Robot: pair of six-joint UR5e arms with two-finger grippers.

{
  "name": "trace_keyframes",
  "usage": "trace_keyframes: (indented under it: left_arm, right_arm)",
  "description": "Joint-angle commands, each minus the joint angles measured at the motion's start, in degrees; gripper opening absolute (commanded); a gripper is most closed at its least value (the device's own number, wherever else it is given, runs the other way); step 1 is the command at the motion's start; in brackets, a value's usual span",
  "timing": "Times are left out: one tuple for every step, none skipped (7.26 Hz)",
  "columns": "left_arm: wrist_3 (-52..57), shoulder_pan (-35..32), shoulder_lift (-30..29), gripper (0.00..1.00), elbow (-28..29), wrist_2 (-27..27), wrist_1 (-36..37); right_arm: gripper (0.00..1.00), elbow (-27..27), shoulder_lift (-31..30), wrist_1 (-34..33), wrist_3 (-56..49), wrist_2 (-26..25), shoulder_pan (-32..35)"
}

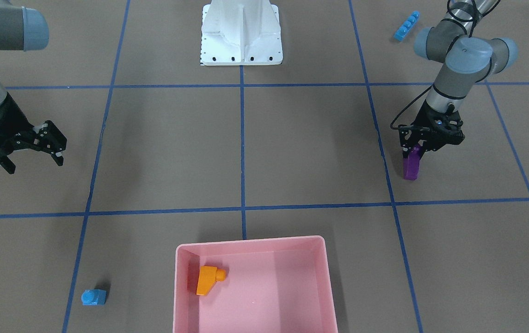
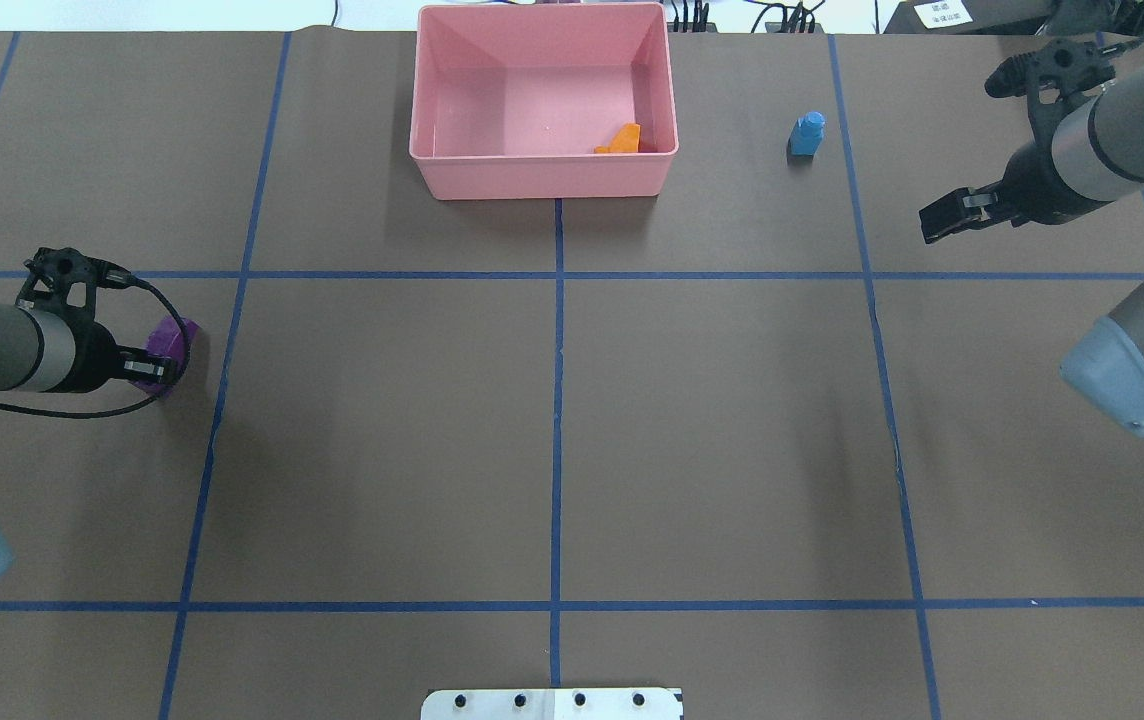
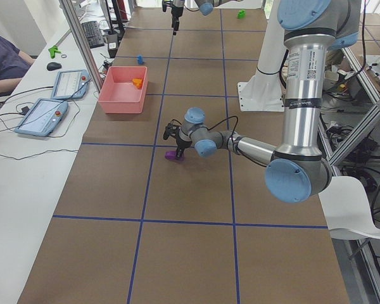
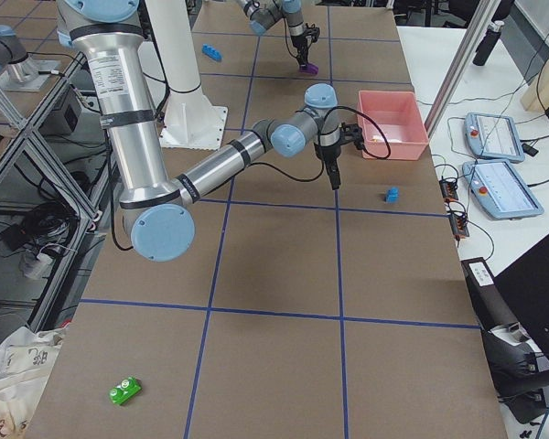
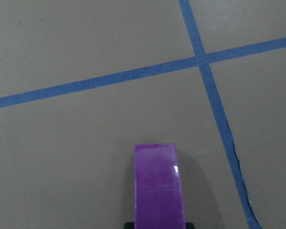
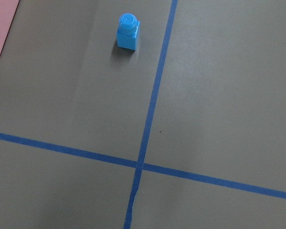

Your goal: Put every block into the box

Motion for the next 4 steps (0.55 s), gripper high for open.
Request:
trace_keyframes:
  left_arm:
    - [-0.6, -0.6, -0.8, 0.0, -8.0, 0.4, 4.4]
    - [-0.8, -3.9, -7.4, 0.0, -12.0, 0.4, 15.4]
    - [-2.7, -5.6, -16.2, 0.0, -11.7, 0.6, 23.4]
    - [-4.4, -7.0, -26.4, 0.0, -7.3, 0.6, 26.9]
  right_arm:
    - [0.99, 0.0, 0.0, 0.0, 0.0, -0.1, 0.0]
    - [0.99, -0.3, 0.1, 0.0, 0.0, -0.2, -0.1]
    - [0.99, -0.5, 0.2, 0.0, 0.0, -0.2, 0.0]
    - [0.99, -0.6, 0.4, 0.0, -0.1, -0.2, 0.0]
